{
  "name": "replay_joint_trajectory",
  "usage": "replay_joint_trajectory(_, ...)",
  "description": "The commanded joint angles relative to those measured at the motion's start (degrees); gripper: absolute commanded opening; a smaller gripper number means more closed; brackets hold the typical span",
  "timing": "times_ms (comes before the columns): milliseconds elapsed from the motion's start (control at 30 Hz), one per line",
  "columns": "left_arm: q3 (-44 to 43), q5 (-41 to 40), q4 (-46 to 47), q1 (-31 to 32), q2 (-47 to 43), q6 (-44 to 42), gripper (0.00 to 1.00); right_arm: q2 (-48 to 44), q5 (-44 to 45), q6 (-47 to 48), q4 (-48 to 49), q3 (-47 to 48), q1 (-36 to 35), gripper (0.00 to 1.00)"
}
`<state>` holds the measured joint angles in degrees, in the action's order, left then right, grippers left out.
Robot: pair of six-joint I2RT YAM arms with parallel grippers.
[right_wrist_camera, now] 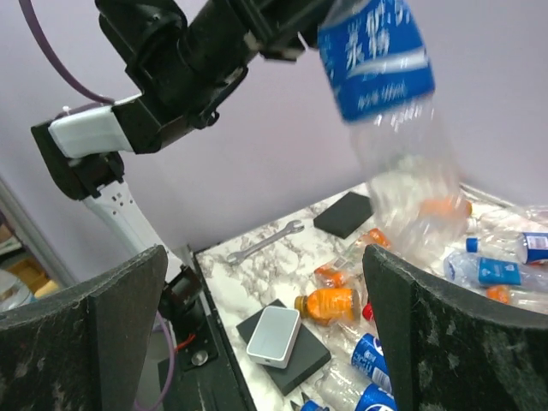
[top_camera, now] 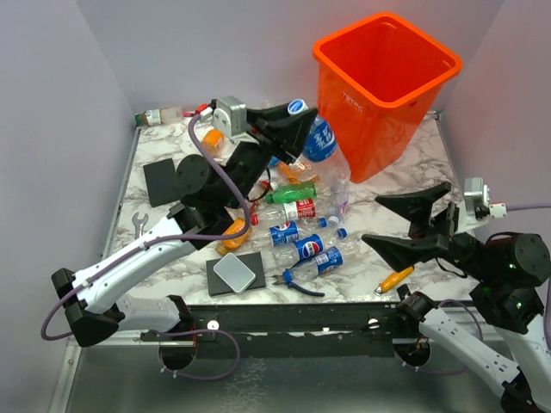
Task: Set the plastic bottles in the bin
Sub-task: Place the plastic bottle in the trash bin.
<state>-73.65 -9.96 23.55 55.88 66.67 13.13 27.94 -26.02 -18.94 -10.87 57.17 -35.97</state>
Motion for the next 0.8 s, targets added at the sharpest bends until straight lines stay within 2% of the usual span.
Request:
replay_joint_trajectory(0, -8.6, -5.6, 12.7, -0.5, 7.8, -9.9, 0.00, -3.6, 8.3, -1.3, -7.0, -6.0, -0.3, 1.00)
replay_joint_trajectory(67, -14.7, -3.4, 17.1, -0.7, 12.7, -12.6, 0.00, -6.1, 10.7, -3.1, -5.4, -10.5, -0.3, 1.00)
replay_joint_trajectory(233, -35.1, 4.7, 20.6, -1.2, 29.6, -20.4, 0.00, -9.6, 13.8, -7.4, -1.5, -20.0, -0.3, 1.00)
replay_joint_trajectory(367, -49.3, 7.3, 22.2, -2.1, 41.6, -23.9, 0.00, -9.3, 18.3, -9.9, -4.6, -21.2, -0.3, 1.00)
replay_joint_trajectory(533, -54.7, 6.3, 29.4, -6.1, 50.3, -21.7, 0.00, -9.5, 23.4, -12.8, -9.2, -21.4, -0.3, 1.00)
replay_joint_trajectory(767, -59.1, 7.7, 34.6, -9.9, 58.9, -17.7, 0.00, -14.0, 23.1, -16.5, -6.6, -27.5, -0.3, 1.00)
